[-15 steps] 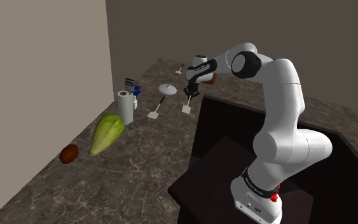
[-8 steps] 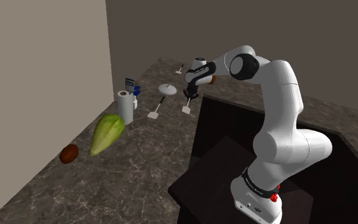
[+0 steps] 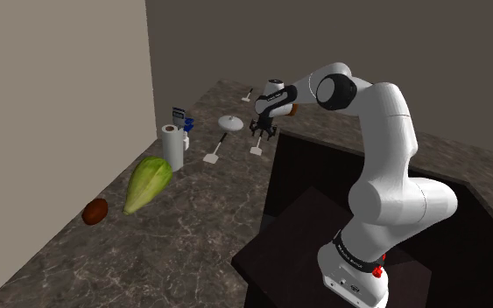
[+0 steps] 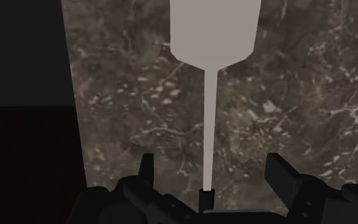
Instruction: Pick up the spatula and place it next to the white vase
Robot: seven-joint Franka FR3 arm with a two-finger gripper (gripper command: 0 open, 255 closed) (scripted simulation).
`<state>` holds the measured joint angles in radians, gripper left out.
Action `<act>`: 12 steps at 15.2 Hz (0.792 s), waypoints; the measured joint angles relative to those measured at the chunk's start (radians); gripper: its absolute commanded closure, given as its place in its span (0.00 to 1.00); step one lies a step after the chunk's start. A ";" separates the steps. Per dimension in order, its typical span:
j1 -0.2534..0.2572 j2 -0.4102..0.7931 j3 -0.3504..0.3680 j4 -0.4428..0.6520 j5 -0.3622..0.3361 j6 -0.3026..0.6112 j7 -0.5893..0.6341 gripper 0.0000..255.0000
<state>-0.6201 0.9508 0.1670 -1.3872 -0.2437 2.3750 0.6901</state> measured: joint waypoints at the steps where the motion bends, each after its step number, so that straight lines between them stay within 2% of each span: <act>1: 0.000 0.000 0.000 0.000 0.000 0.000 0.000 0.00; 6: -0.009 -0.085 0.012 -0.035 0.011 -0.050 -0.006 0.00; 12: -0.009 -0.102 0.015 -0.046 0.012 -0.056 -0.004 0.00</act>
